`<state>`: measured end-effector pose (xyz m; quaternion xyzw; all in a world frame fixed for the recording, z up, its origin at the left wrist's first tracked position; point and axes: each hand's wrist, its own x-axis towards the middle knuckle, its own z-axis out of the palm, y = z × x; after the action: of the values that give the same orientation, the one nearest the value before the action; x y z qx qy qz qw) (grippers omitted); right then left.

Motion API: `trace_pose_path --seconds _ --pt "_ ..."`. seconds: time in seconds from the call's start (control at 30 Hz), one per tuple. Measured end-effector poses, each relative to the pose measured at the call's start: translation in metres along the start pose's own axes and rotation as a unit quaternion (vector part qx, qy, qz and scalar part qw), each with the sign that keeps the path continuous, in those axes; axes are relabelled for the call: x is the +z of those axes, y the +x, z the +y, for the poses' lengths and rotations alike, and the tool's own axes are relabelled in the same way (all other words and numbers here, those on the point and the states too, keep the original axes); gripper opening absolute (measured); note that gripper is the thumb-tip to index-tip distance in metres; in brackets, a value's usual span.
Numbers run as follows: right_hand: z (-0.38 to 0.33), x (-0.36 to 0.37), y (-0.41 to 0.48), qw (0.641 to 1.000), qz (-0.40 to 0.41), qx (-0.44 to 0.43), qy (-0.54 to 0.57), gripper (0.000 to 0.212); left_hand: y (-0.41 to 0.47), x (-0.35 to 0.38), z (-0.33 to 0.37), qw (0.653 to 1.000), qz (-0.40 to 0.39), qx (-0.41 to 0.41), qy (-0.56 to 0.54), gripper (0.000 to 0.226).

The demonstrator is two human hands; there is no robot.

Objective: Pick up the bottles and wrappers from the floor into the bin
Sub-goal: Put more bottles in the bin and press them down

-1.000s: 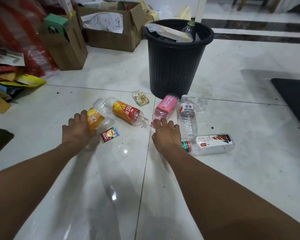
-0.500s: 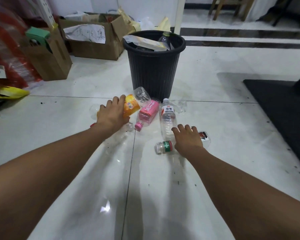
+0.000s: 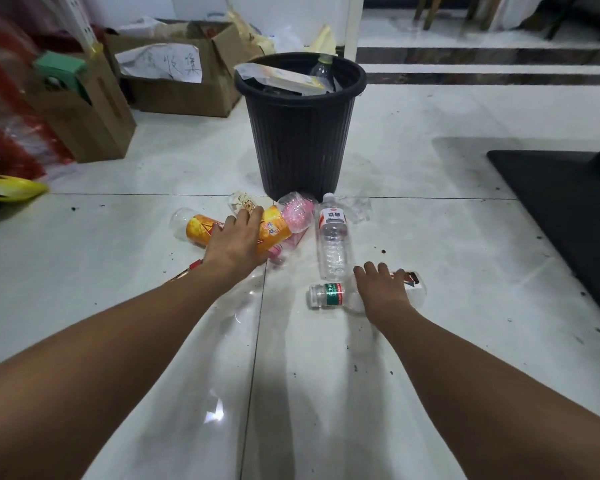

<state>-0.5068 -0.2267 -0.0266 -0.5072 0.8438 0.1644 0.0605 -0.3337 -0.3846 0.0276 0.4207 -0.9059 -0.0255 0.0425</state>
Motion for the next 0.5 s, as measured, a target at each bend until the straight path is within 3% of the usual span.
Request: trace_pose_path --seconds 0.4,0.5 --pt "-0.024 0.023 -0.026 0.994 -0.028 0.029 0.105 0.052 0.001 0.002 -0.017 0.998 -0.029 0.019 0.055 0.084" --pt "-0.025 0.015 -0.03 0.993 -0.002 0.019 0.116 0.064 0.008 -0.008 -0.016 0.997 -0.022 0.025 0.071 0.082"
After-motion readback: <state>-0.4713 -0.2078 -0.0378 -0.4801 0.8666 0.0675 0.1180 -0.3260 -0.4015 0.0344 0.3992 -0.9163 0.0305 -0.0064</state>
